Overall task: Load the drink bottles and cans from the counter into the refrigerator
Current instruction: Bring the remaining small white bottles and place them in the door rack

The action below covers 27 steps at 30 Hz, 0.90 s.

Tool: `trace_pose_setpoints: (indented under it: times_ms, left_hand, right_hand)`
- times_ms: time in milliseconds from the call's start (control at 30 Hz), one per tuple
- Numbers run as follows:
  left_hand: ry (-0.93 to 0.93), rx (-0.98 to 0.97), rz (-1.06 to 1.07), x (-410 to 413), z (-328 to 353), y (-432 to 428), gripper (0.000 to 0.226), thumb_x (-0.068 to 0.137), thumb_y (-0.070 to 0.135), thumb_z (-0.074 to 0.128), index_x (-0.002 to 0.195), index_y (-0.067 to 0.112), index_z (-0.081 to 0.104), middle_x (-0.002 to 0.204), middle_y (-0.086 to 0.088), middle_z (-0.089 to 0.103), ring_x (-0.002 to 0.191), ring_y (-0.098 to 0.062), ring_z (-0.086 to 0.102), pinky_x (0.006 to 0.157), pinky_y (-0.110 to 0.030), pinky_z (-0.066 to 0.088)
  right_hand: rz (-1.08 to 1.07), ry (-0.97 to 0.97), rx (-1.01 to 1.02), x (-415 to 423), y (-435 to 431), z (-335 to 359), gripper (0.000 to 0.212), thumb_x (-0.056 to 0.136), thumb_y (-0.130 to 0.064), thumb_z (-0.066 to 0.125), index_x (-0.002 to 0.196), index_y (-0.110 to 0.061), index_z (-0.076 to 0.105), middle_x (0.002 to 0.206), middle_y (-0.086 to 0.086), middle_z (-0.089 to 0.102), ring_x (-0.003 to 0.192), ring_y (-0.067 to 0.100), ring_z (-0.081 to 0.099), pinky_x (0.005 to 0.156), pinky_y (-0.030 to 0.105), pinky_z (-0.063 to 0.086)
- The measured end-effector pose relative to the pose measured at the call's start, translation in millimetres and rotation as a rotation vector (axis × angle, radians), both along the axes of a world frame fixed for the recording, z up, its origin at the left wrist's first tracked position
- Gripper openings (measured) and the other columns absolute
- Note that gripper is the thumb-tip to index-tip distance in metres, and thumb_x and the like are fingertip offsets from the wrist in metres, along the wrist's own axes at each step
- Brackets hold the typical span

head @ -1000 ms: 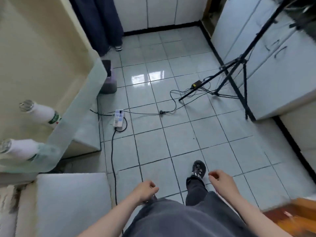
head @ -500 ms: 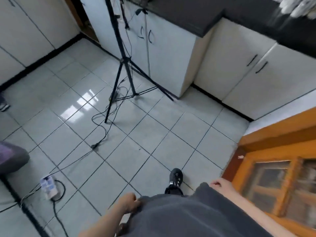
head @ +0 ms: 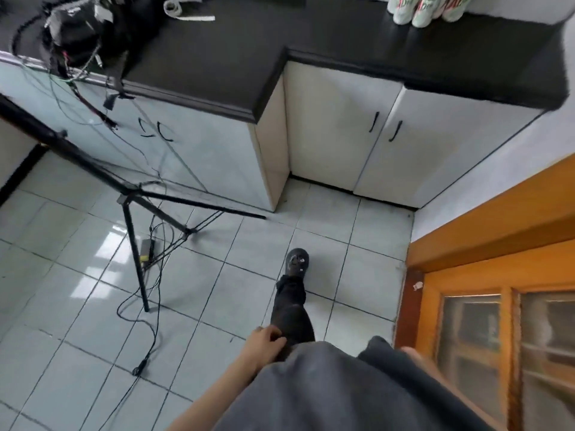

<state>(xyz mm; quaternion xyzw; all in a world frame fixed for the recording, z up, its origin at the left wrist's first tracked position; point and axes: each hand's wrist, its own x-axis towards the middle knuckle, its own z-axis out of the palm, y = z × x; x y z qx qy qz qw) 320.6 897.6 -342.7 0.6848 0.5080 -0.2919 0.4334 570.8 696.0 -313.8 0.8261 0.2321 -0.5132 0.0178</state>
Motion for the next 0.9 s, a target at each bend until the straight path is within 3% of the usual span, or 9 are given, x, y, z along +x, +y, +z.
trace_pose_setpoints:
  times_ms: [67,200,300,467,567,667,767,833,900]
  left_hand:
    - [0.016,0.017,0.011,31,-8,49,0.027,0.095,0.034,0.048,0.109,0.014,0.061,0.120,-0.010,0.062,0.113,-0.024,0.055,0.090,-0.026,0.040]
    - [0.072,0.032,-0.133,100,-10,151,0.035,0.095,0.036,0.047,0.119,0.013,0.057,0.124,-0.008,0.062,0.115,-0.025,0.055,0.090,-0.027,0.042]
    - [0.120,0.032,-0.239,157,-5,216,0.039,0.094,0.039,0.047,0.124,0.013,0.054,0.128,-0.008,0.060,0.118,-0.025,0.054,0.091,-0.026,0.041]
    - [0.087,0.072,-0.284,272,10,302,0.039,0.095,0.037,0.048,0.126,0.014,0.053,0.128,-0.008,0.058,0.112,-0.024,0.055,0.086,-0.026,0.041]
    - [0.040,0.114,-0.244,339,14,326,0.030,0.096,0.034,0.048,0.113,0.013,0.060,0.111,-0.008,0.063,0.091,-0.020,0.053,0.074,-0.025,0.037]
    - [-0.030,0.089,-0.204,408,20,330,0.022,0.095,0.028,0.047,0.079,0.015,0.055,0.079,-0.004,0.055,0.076,-0.021,0.051,0.066,-0.028,0.034]
    - [-0.116,0.107,-0.064,464,32,316,0.021,0.095,0.028,0.049,0.098,0.011,0.061,0.094,-0.009,0.063,0.094,-0.027,0.060,0.078,-0.031,0.044]
    - [-0.209,0.070,0.095,497,49,305,0.020,0.096,0.025,0.051,0.107,0.012,0.060,0.096,-0.003,0.065,0.089,-0.019,0.063,0.081,-0.029,0.048]
    - [-0.309,0.034,0.133,529,68,302,0.017,0.096,0.022,0.050,0.108,0.014,0.060,0.091,0.002,0.066,0.080,-0.012,0.063,0.072,-0.018,0.048]
  right_hand:
    - [0.016,-0.017,-0.009,26,17,7,0.035,0.100,-0.014,0.041,0.123,0.010,0.053,0.131,0.030,0.049,0.125,0.040,0.043,0.101,0.035,0.036]
    - [-0.358,-0.011,-0.044,81,70,24,0.038,0.102,-0.028,0.037,0.123,0.001,0.051,0.126,0.016,0.055,0.121,0.030,0.049,0.096,0.031,0.038]
    - [-0.487,-0.051,-0.035,128,114,29,0.034,0.102,-0.026,0.033,0.108,-0.006,0.060,0.105,0.008,0.065,0.094,0.020,0.060,0.075,0.026,0.043]
    - [-0.810,-0.048,0.206,196,195,41,0.029,0.099,-0.030,0.040,0.085,-0.015,0.061,0.082,-0.001,0.064,0.074,0.012,0.057,0.067,0.025,0.043]
    - [-0.679,-0.071,0.268,236,226,48,0.031,0.097,-0.029,0.040,0.074,-0.018,0.056,0.074,-0.004,0.063,0.071,0.010,0.057,0.066,0.026,0.037]
    - [-0.564,-0.095,0.329,299,248,47,0.026,0.094,-0.025,0.044,0.072,-0.020,0.056,0.074,-0.005,0.062,0.073,0.014,0.056,0.067,0.030,0.040]
    - [-0.428,-0.120,0.396,371,263,50,0.013,0.095,-0.027,0.049,0.092,-0.026,0.061,0.086,-0.011,0.065,0.080,0.004,0.058,0.071,0.020,0.044]
    - [-0.372,-0.178,0.479,417,280,60,0.009,0.096,-0.029,0.050,0.095,-0.031,0.058,0.091,-0.017,0.062,0.087,0.001,0.058,0.071,0.012,0.044]
    - [-0.402,-0.224,0.564,463,306,71,0.010,0.096,-0.027,0.050,0.096,-0.031,0.059,0.093,-0.018,0.063,0.090,0.002,0.059,0.069,0.009,0.041]
